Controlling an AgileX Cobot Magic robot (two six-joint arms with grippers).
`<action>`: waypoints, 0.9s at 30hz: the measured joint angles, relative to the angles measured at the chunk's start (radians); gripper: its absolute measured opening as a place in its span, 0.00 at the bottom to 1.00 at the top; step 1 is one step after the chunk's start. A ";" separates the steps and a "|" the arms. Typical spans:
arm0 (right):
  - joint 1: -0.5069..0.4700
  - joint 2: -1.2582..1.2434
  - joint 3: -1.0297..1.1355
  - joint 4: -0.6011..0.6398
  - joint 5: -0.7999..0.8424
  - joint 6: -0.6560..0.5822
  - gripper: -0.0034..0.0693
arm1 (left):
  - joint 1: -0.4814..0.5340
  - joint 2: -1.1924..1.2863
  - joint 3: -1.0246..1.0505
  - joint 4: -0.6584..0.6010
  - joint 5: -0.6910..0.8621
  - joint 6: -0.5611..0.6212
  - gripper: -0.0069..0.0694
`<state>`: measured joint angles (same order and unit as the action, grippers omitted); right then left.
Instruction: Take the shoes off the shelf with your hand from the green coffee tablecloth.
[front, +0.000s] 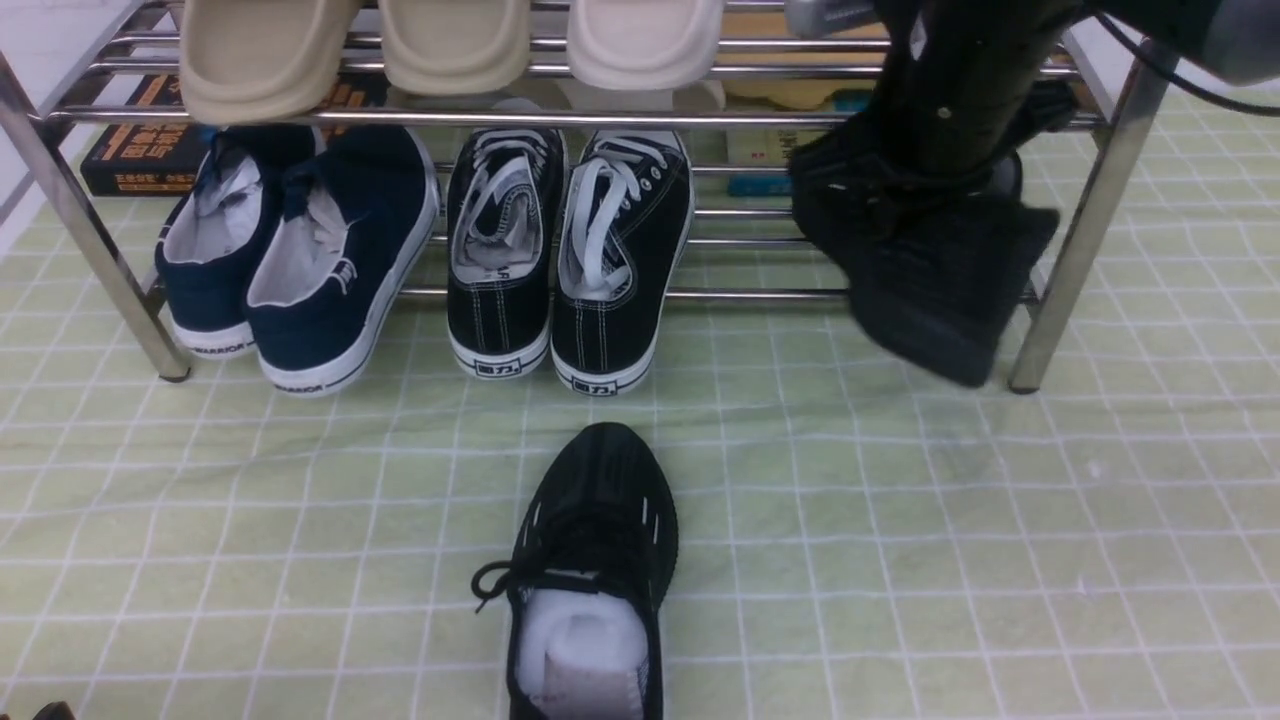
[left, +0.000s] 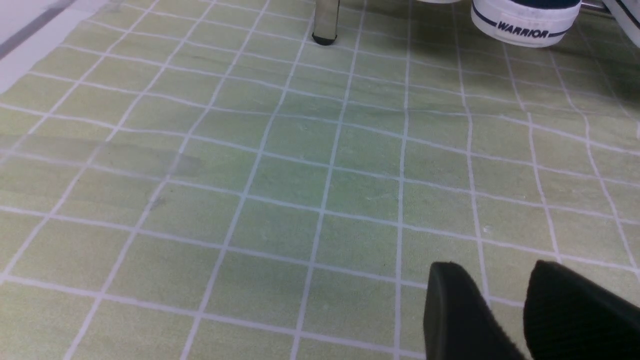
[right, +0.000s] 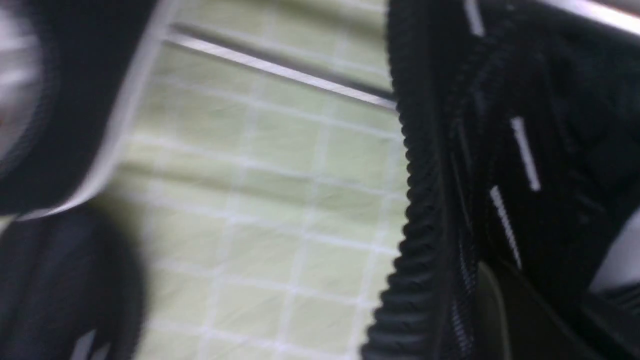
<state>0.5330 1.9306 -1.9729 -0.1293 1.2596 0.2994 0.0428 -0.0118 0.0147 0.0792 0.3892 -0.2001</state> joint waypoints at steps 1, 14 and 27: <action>0.025 -0.011 0.000 0.002 0.002 0.000 0.07 | 0.000 0.000 0.000 0.000 0.000 0.000 0.40; 0.182 -0.188 0.079 0.031 0.006 0.013 0.07 | 0.000 0.000 0.000 0.000 0.000 0.000 0.40; 0.435 -0.366 0.502 -0.053 0.001 0.309 0.08 | 0.000 0.000 0.000 0.000 0.000 0.000 0.40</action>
<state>0.9677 1.5650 -1.4714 -0.1824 1.2610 0.6086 0.0428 -0.0118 0.0147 0.0792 0.3892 -0.2001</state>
